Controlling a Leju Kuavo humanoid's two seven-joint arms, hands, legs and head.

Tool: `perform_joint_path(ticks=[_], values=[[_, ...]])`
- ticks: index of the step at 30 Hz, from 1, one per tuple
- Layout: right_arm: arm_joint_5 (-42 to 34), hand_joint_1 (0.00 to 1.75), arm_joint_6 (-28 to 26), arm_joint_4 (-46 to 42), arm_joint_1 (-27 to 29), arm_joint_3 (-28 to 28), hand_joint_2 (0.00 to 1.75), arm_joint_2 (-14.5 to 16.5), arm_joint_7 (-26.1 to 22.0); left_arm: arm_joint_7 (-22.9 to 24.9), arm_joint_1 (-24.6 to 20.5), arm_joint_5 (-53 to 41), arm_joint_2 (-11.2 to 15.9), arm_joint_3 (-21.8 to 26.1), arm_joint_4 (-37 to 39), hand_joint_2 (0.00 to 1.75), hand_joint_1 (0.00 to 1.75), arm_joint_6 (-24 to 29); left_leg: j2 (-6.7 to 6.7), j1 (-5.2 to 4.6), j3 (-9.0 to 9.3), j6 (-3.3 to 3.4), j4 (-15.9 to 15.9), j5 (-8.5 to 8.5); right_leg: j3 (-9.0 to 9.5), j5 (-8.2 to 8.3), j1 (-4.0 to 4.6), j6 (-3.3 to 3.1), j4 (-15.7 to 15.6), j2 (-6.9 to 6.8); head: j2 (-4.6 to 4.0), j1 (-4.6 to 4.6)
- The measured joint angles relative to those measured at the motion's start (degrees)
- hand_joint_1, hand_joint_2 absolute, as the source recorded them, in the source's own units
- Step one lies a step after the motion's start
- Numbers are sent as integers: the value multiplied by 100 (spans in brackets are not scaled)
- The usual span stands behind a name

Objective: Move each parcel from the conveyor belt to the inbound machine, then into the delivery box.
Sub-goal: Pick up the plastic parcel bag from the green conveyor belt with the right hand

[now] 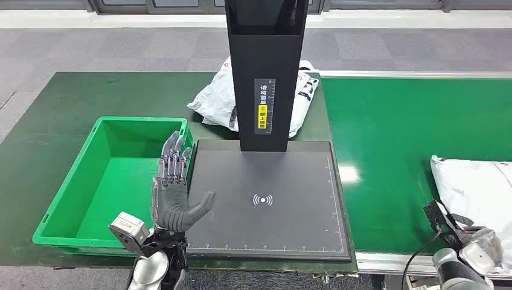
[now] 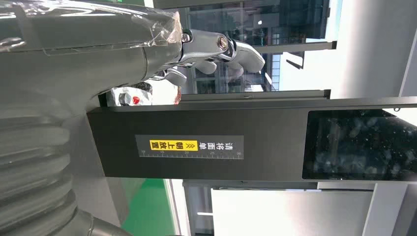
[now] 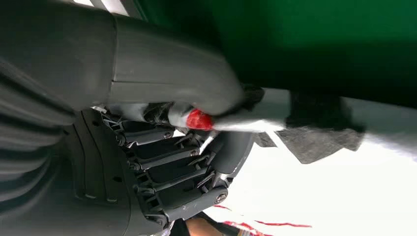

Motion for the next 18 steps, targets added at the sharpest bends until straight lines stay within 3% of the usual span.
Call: perform_joint_path(ticks=[5, 13, 15, 18], values=[[58, 175, -52, 2, -62, -1, 175, -9, -8, 0, 0, 2, 0, 0, 1, 175, 0, 7, 1, 0, -1, 0, 0, 0, 0, 1, 0, 0, 0, 0, 1, 0], [93, 175, -380, 0, -317, -1, 175, 6, -495, 0, 0, -1, 0, 0, 4, 175, 0, 24, -2, 0, -3, 0, 0, 1, 4, 2, 0, 2, 0, -2, 1, 1], [49, 175, -527, -11, -392, -1, 175, 54, -1039, 0, 1, -16, 0, 0, 4, 175, 0, 24, 1, 0, -25, 0, -1, 1, 5, 3, 0, 2, 1, 2, 1, 1], [-147, 175, -739, -152, -571, -1, 175, 290, -2343, 0, 1, -44, 0, 0, 4, 175, 0, 24, 16, 1, -47, -3, -3, -2, 4, 3, 2, 2, 1, 23, 0, 0]])
